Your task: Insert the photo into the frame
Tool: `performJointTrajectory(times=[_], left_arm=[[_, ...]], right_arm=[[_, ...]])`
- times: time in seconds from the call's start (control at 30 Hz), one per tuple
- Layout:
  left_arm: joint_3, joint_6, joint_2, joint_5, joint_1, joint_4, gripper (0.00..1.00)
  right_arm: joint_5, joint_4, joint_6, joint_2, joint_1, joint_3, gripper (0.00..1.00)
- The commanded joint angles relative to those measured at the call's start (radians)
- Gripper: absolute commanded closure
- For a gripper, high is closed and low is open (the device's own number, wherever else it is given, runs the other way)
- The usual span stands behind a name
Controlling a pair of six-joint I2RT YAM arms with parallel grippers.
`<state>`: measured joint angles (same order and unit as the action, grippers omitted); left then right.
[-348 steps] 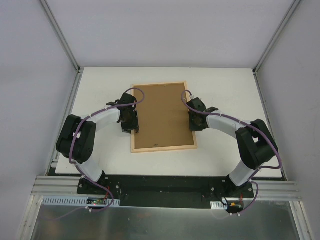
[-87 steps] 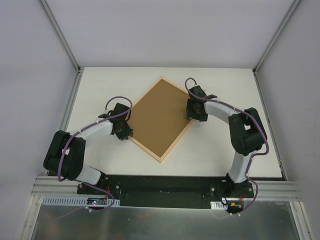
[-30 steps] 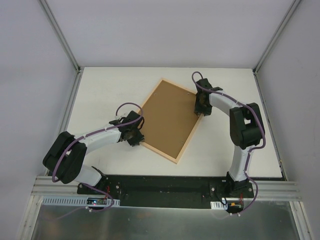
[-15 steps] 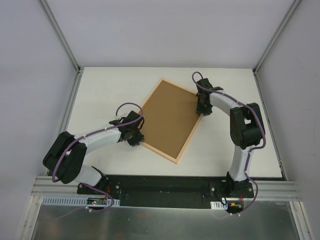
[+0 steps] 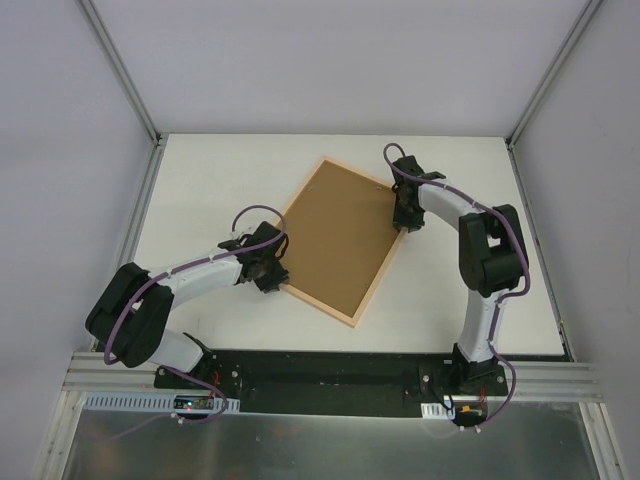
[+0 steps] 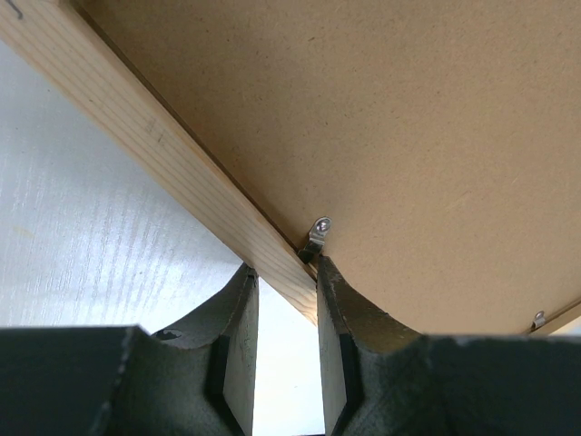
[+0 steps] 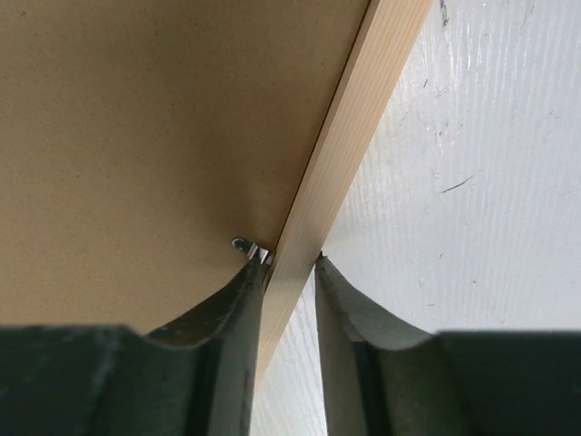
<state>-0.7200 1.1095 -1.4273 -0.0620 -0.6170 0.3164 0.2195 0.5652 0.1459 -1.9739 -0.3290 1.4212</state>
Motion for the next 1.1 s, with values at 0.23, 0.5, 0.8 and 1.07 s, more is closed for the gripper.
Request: performJointTrajectory(times=[0.23, 0.5, 0.8, 1.07], left_arm=[[-0.055, -0.165, 0.045, 0.039, -0.036, 0.075, 0.65], [-0.119, -0.211, 0.085, 0.016, -0.026, 0.113, 0.41], [-0.344, -0.433, -0.022, 0.091, 0.218, 0.13, 0.37], [-0.709, -0.815, -0.34, 0.103, 0.269, 0.162, 0.36]], right_arm=[[-0.057, -0.005, 0.001, 0.067, 0.021, 0.021, 0.38], [-0.089, 0.004, 0.029, 0.168, 0.021, -0.056, 0.28], [-0.152, -0.099, 0.089, 0.334, 0.015, -0.33, 0.29], [-0.19, -0.142, 0.123, 0.342, -0.036, -0.406, 0.39]])
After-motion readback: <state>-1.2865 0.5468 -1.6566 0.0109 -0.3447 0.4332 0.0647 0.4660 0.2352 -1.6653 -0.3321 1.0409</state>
